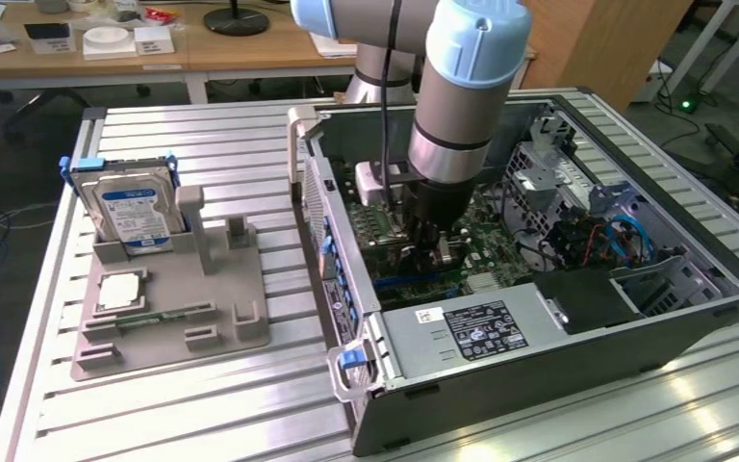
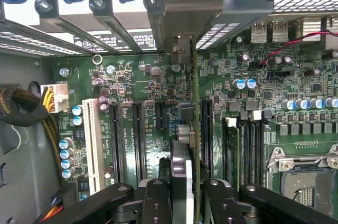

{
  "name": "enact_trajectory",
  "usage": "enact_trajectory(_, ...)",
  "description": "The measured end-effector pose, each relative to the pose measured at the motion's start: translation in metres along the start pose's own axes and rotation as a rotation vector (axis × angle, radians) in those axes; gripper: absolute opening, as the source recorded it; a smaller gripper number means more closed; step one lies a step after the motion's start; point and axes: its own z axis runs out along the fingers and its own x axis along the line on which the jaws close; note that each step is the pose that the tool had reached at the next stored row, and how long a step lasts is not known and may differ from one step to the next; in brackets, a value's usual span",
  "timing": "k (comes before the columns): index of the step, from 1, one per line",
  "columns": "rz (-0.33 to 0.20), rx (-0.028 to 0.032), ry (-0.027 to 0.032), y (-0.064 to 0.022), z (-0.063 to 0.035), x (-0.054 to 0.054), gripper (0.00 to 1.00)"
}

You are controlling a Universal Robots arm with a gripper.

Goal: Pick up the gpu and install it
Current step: 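Insert the gpu into the slot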

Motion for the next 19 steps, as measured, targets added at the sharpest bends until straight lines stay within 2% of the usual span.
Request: enact_trajectory(19, 0.0, 0.0001, -0.0004, 0.0, 0.001, 0.0, 0.28)
